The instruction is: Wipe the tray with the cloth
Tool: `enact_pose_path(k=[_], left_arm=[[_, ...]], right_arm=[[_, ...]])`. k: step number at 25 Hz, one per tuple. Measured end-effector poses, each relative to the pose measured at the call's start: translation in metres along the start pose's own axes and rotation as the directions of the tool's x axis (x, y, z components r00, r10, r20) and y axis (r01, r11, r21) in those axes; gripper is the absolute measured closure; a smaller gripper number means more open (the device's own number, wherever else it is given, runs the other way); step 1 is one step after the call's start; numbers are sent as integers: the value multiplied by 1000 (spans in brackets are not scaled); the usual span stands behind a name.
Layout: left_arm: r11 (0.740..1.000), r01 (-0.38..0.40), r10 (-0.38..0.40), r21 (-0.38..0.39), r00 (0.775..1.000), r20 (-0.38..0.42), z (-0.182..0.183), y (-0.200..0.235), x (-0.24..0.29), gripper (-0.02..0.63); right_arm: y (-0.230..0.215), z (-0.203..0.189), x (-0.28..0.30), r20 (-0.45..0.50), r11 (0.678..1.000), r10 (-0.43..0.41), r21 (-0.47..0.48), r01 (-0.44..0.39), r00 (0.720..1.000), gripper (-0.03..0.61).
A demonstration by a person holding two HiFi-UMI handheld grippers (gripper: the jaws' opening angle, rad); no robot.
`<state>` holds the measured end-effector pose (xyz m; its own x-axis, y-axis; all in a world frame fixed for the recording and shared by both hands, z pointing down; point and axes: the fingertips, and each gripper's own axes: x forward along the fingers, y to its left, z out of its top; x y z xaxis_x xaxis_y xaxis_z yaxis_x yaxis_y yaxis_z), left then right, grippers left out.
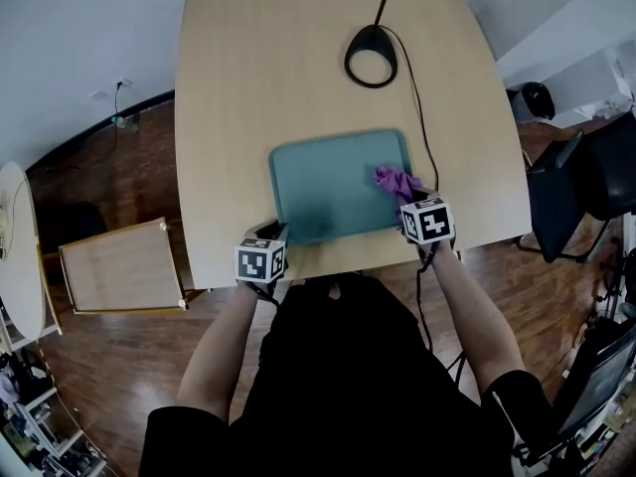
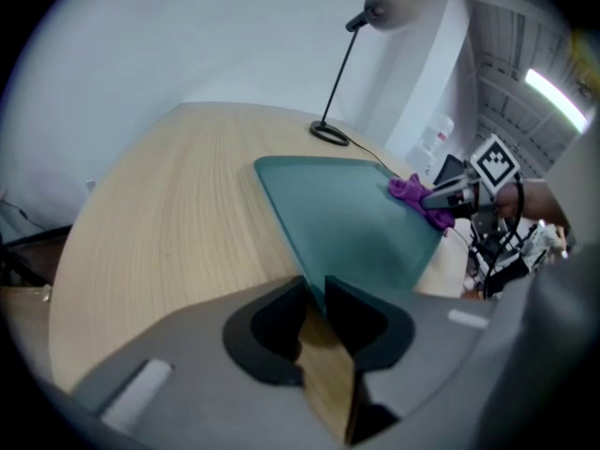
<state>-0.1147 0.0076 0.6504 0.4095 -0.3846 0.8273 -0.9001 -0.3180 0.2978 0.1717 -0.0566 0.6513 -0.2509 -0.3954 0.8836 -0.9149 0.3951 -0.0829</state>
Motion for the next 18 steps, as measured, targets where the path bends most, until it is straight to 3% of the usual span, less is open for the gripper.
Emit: enact_pose_path(k=[4,8,13,18], left_arm=[[995,29,-27,-99,999,29,4,4,-1,538],[993,41,-37,-114,999,38,4,5,-3,540],[989,61,-54,-138,997,50,4,4,-3,541],[984,69,-57,-163,995,77,5,5,-4,545]], right_arm=[[49,-1,2,-14,998,56,-35,-57,998,492],[127,8,9,-17,978,159,-135,-160,987,492],[223,23,17,-65,909,261,-318,-268,963,492],[278,26,18,-111,840,323,-424,-339,940,492]])
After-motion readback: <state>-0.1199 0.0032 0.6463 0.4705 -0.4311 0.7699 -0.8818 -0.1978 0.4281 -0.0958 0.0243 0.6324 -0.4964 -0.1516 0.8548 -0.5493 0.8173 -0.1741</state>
